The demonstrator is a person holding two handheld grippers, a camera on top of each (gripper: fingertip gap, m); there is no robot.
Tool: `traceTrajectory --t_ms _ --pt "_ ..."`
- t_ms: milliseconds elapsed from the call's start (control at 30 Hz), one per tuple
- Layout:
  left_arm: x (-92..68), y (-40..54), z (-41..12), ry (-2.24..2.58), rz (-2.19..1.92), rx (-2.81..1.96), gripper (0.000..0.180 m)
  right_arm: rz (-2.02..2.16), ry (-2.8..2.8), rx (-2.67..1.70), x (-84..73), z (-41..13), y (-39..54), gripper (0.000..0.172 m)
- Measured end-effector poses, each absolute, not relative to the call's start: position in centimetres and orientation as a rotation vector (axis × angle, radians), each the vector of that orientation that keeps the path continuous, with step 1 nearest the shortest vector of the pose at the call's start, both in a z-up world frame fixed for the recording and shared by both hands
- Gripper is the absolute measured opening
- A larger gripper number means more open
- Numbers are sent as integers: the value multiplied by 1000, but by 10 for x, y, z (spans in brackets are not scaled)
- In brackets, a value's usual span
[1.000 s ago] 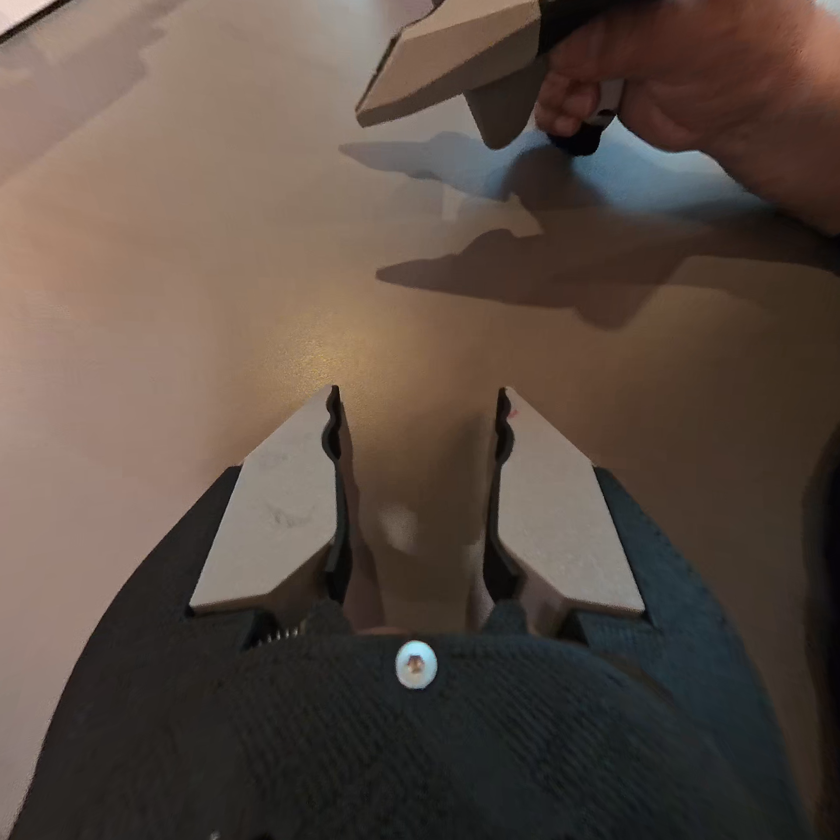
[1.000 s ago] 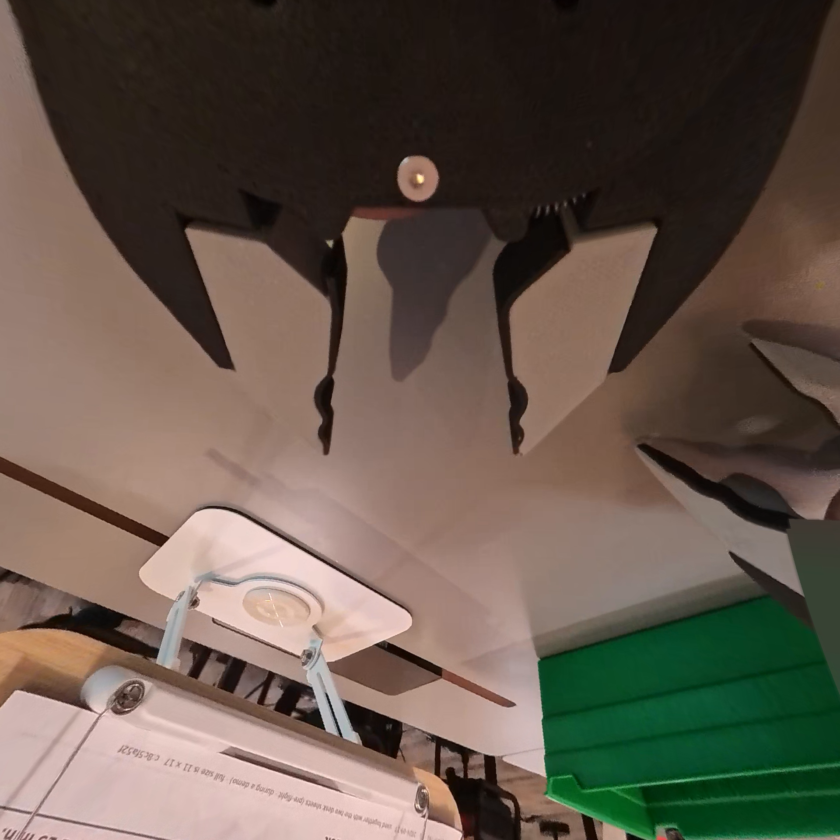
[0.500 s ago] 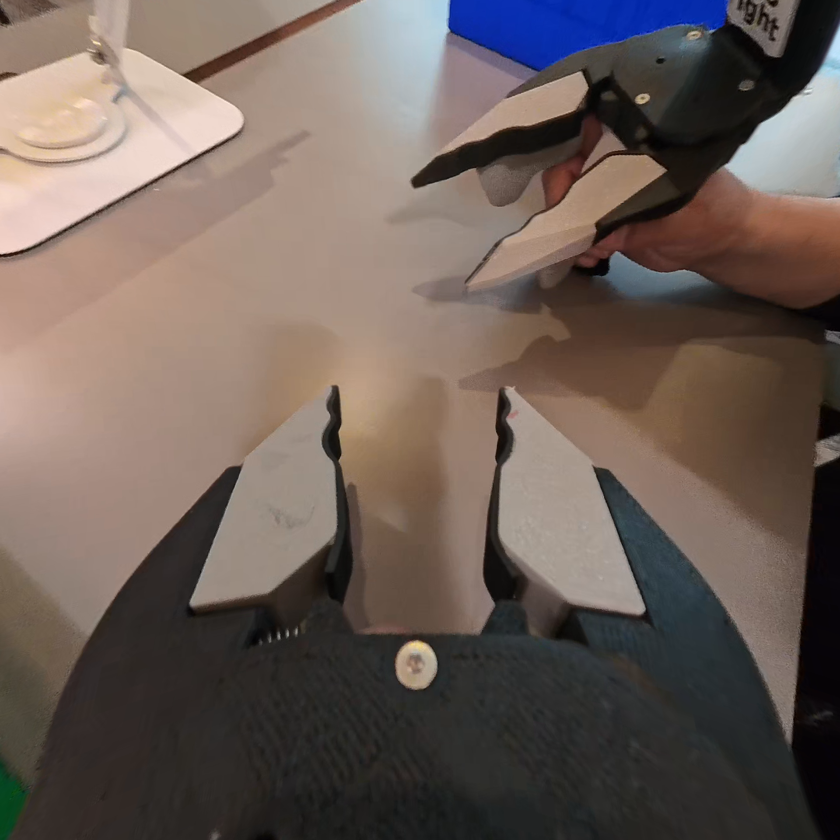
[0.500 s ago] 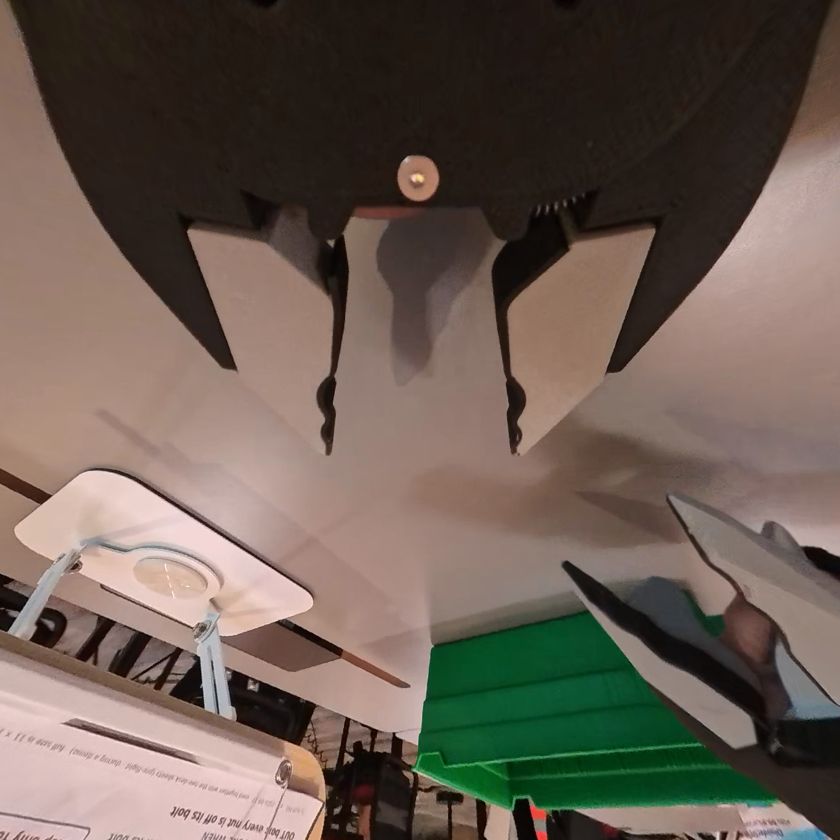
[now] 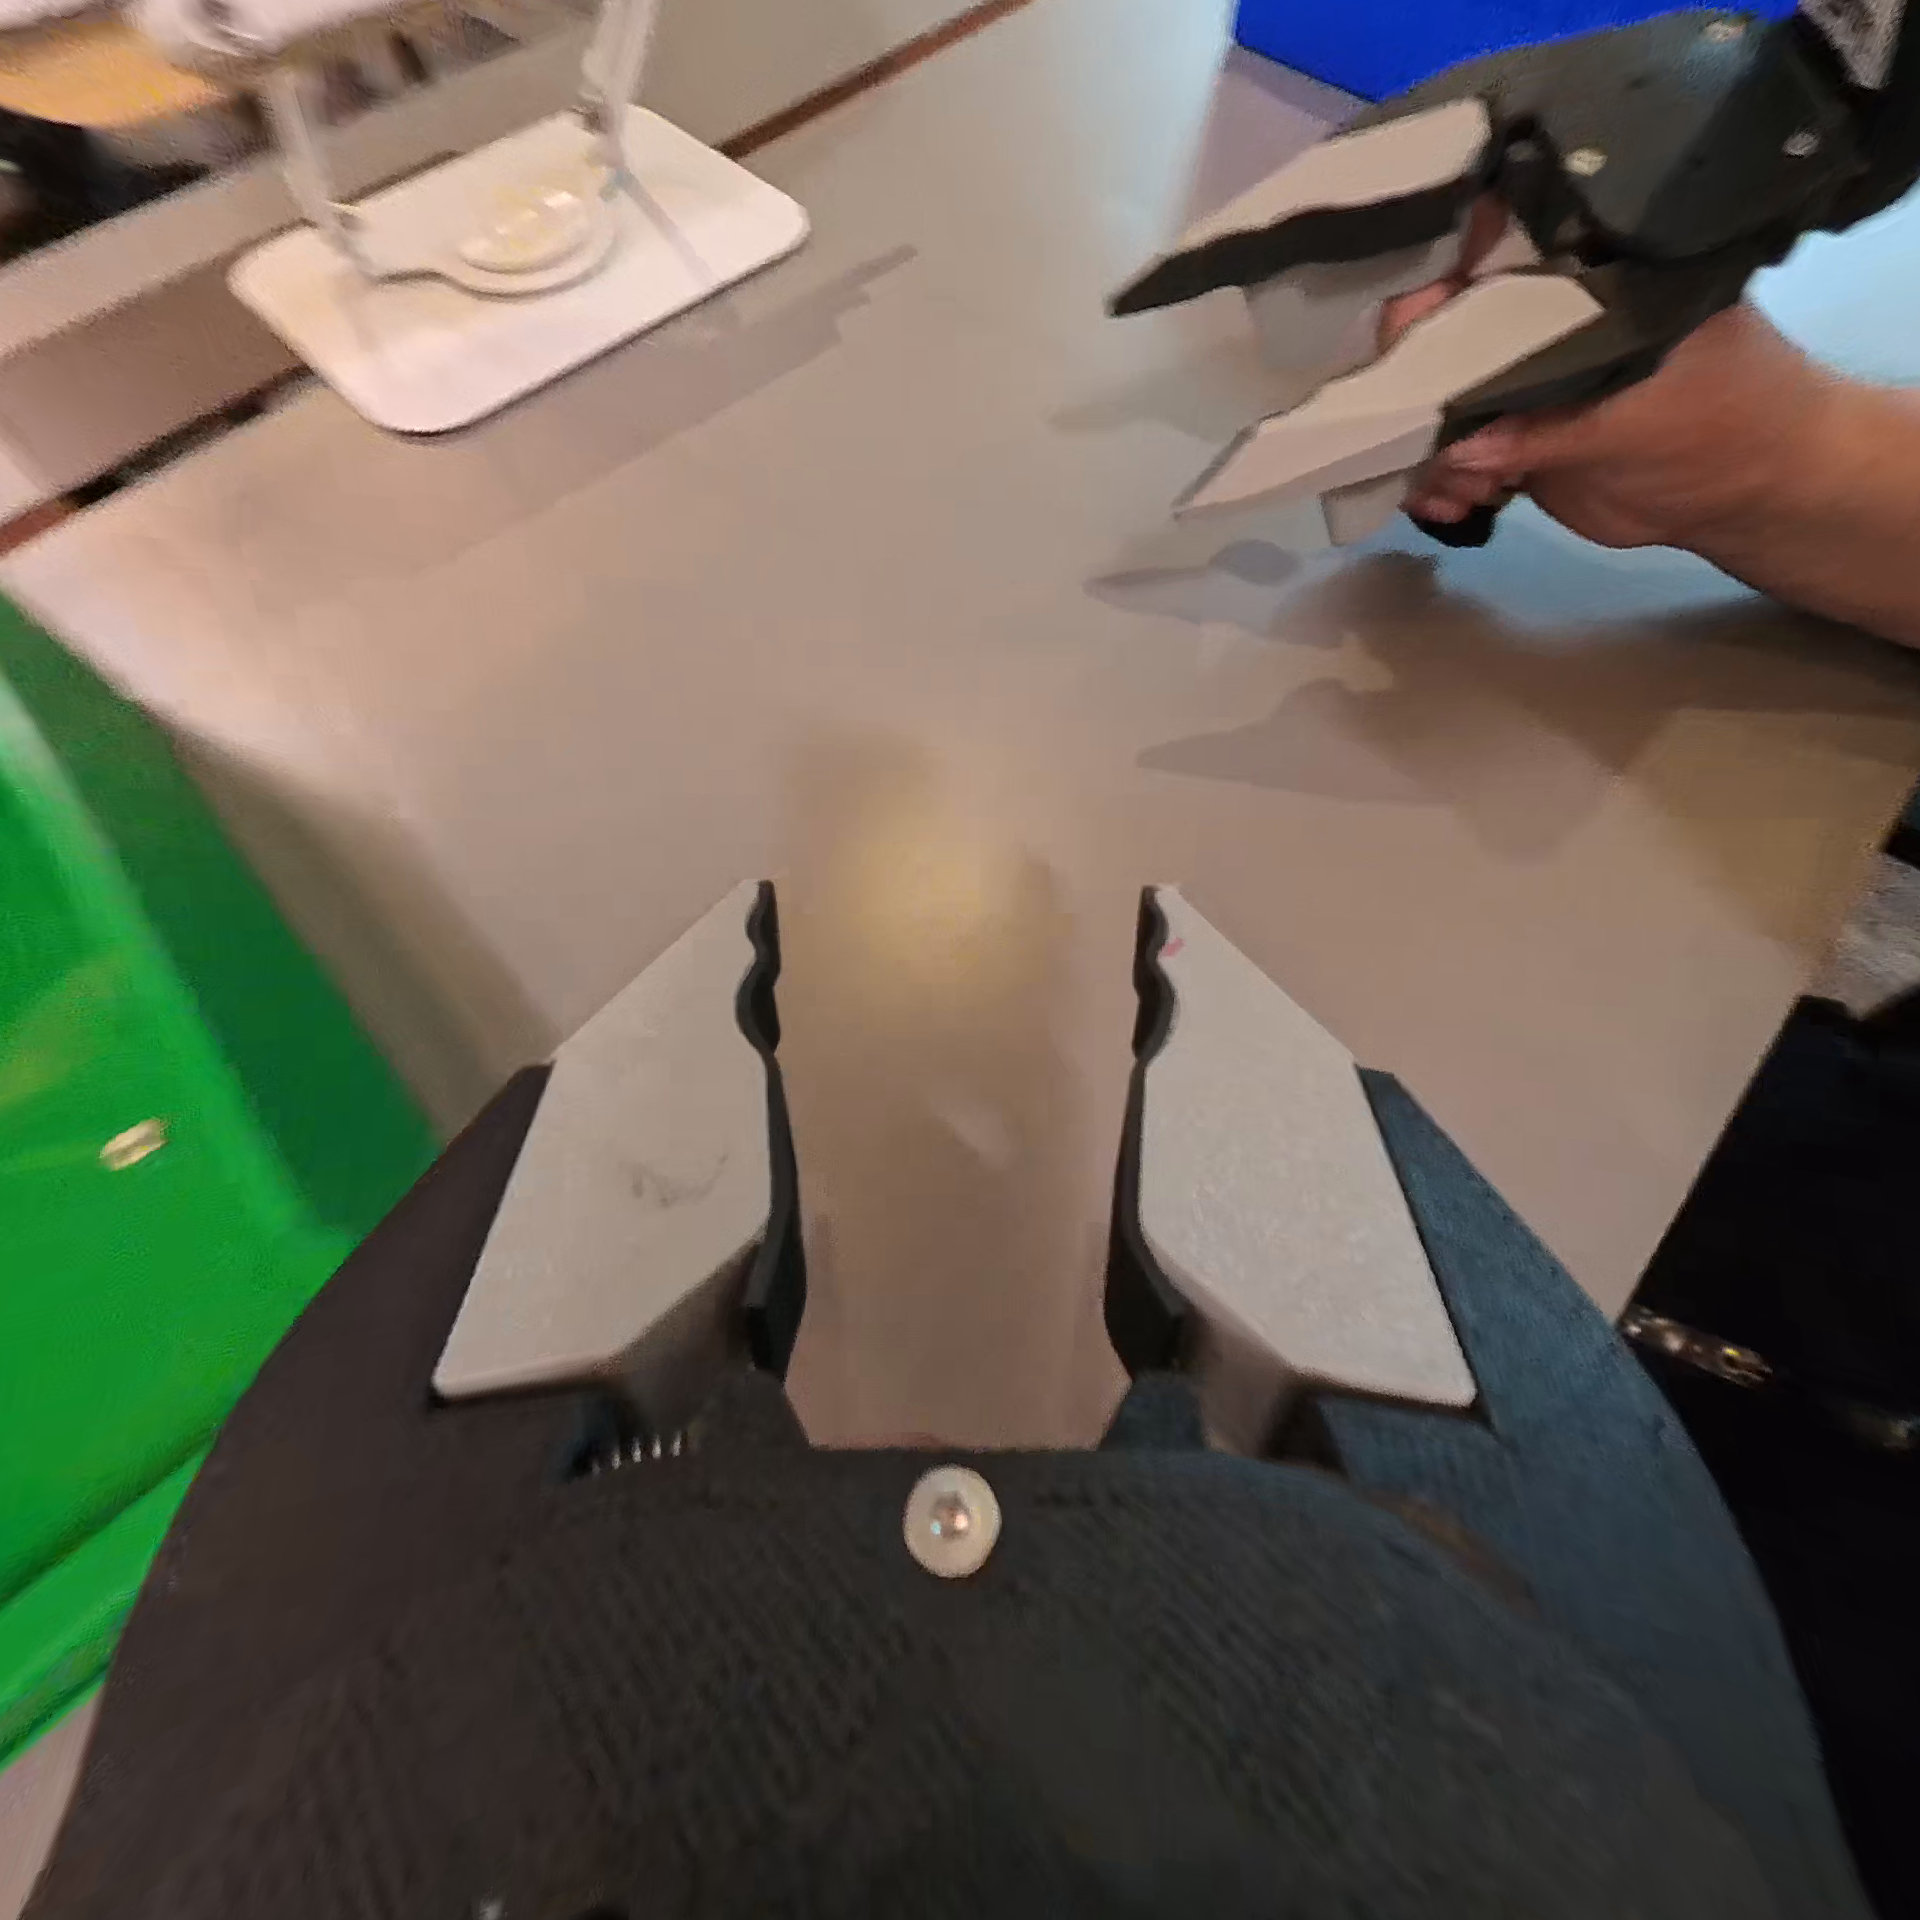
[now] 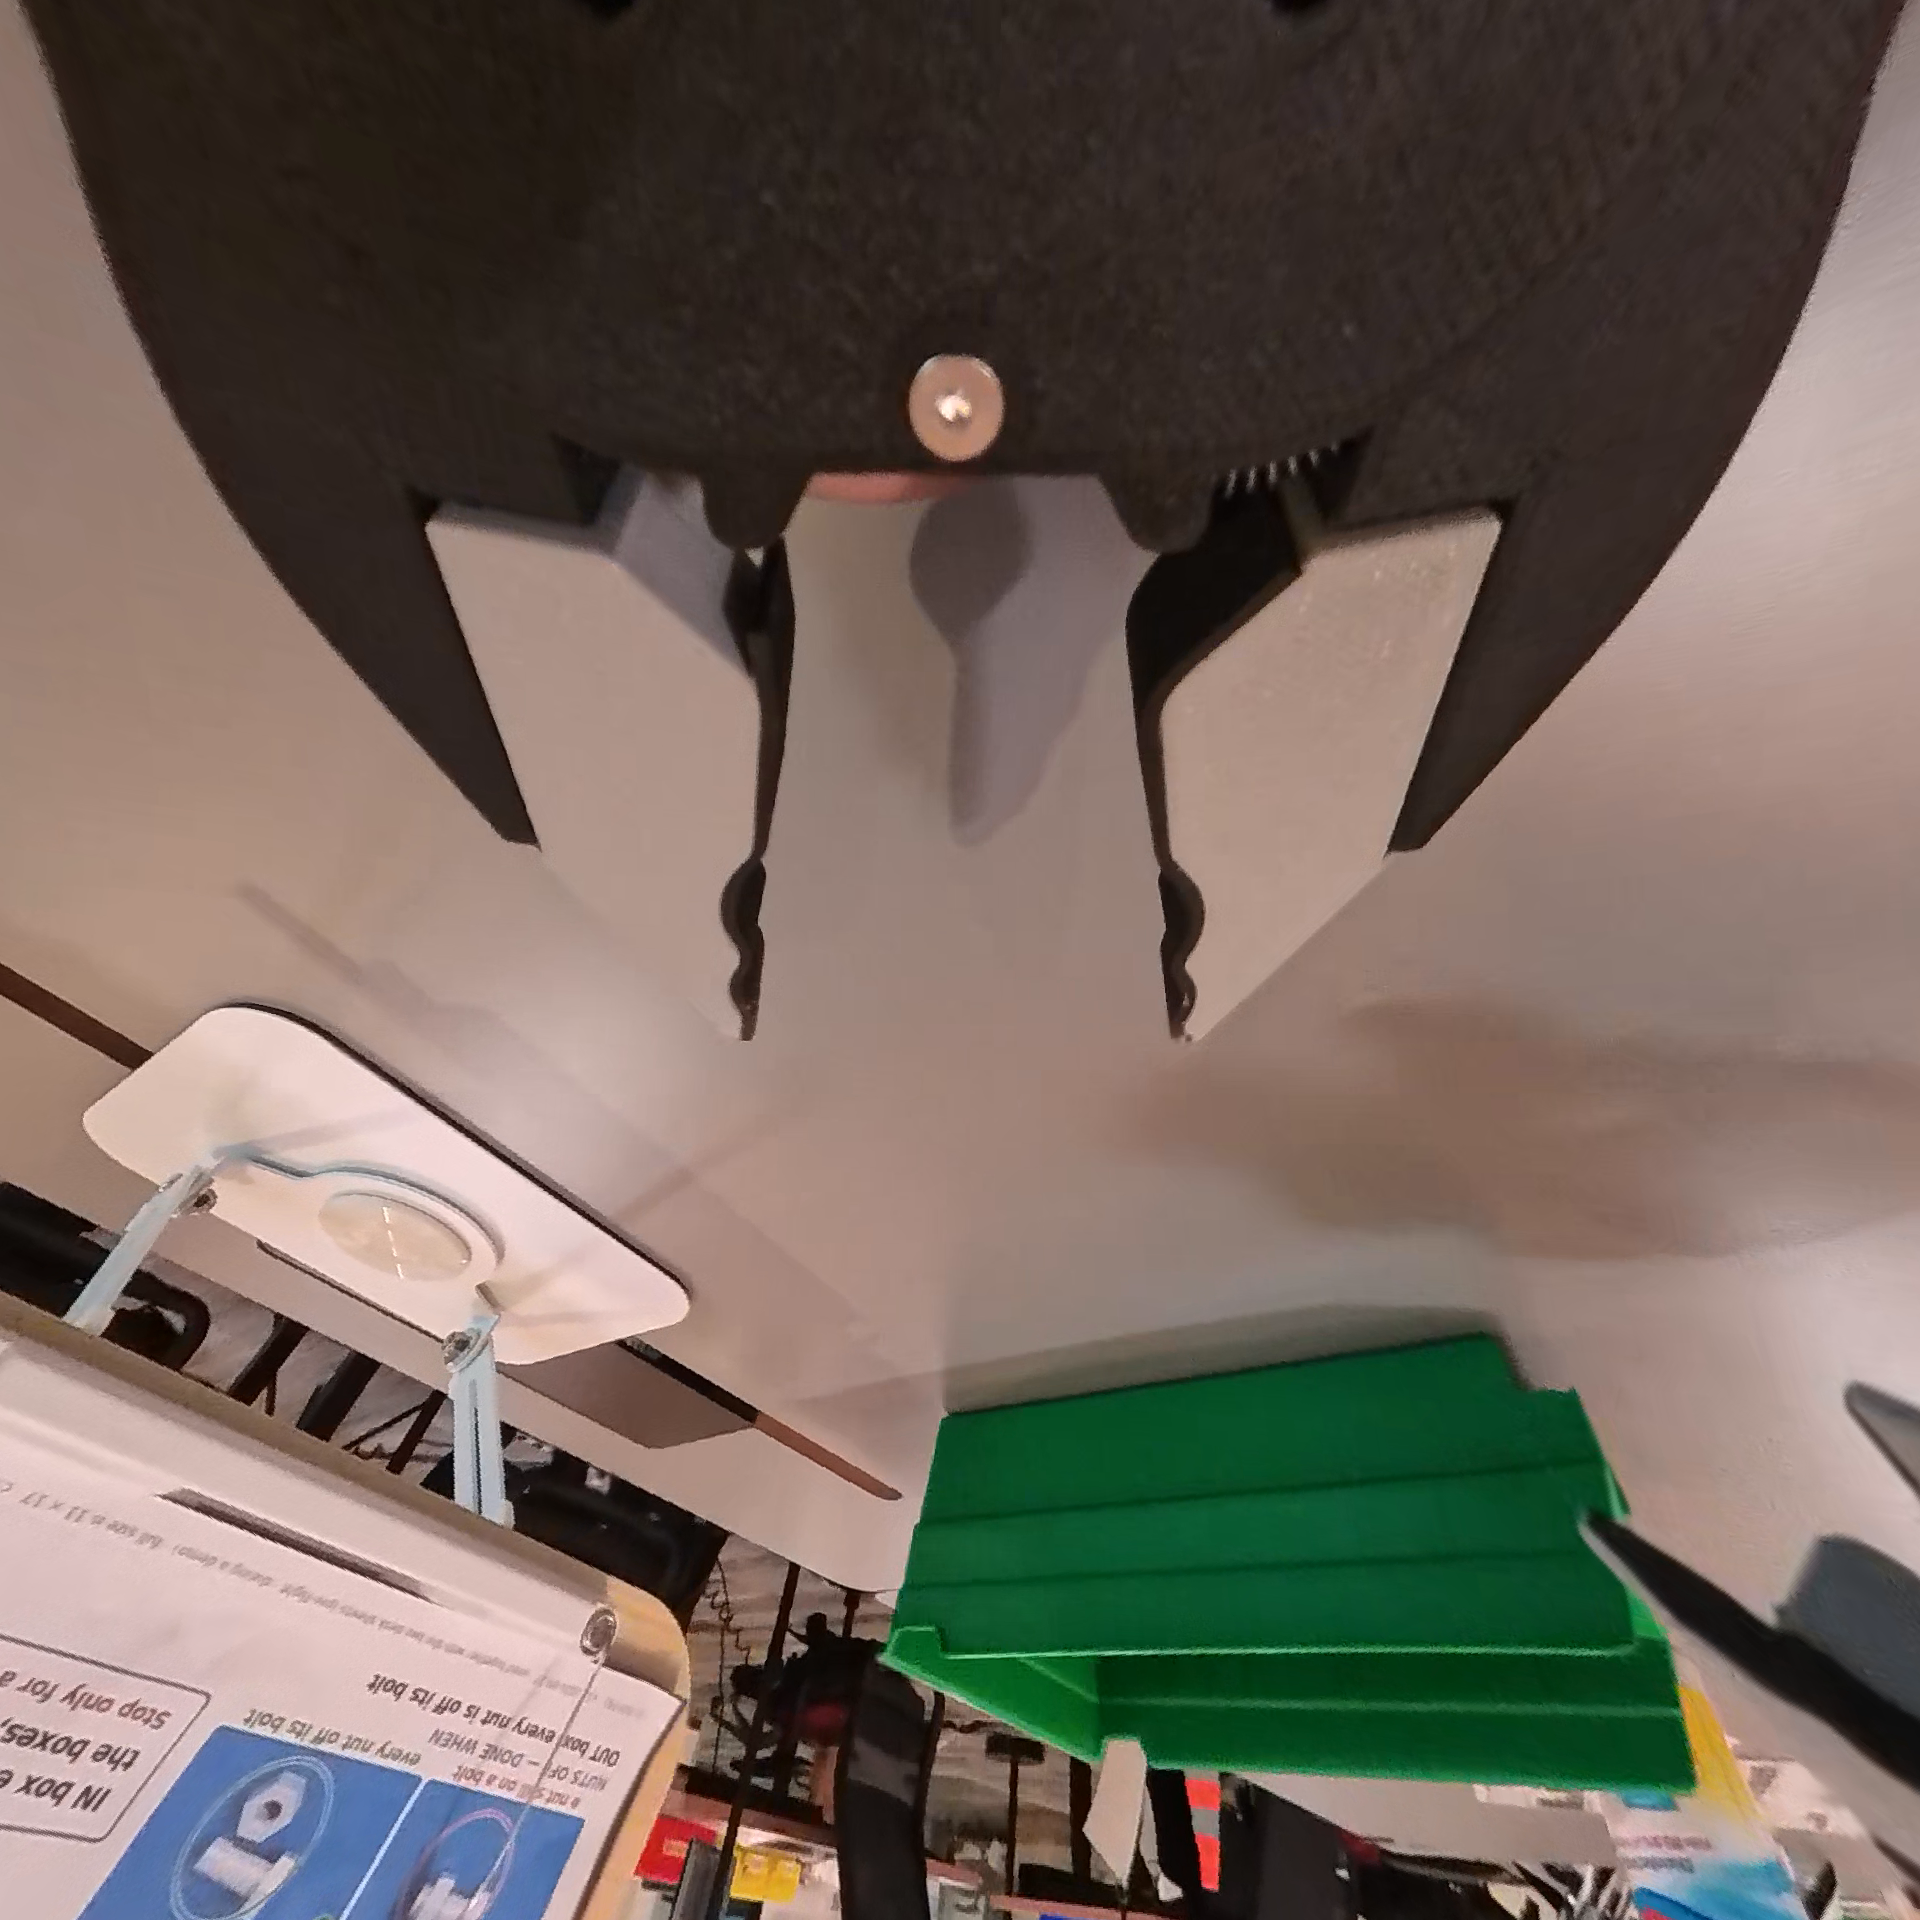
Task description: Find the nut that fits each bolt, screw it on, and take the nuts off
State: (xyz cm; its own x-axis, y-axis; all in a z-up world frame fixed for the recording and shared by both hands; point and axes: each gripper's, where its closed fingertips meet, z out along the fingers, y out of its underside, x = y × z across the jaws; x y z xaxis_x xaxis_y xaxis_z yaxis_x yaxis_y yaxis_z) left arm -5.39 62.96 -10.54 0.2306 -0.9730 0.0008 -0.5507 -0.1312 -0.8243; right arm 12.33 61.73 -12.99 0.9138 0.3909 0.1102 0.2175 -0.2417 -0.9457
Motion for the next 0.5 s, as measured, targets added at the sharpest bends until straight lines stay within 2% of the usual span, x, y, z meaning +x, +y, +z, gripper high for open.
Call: traceTrajectory --t_ms 233,400,500 --pt "-155 714 -61 1237 -439 -1885 69 230 -486 -1798 116 -120 606 76" --pt "-208 784 -81 1299 -142 -2053 64 235 -520 -1723 109 -108 602 75" --pt "-218 801 -107 1392 -183 -2208 61 240 -533 -1718 108 -108 602 75"
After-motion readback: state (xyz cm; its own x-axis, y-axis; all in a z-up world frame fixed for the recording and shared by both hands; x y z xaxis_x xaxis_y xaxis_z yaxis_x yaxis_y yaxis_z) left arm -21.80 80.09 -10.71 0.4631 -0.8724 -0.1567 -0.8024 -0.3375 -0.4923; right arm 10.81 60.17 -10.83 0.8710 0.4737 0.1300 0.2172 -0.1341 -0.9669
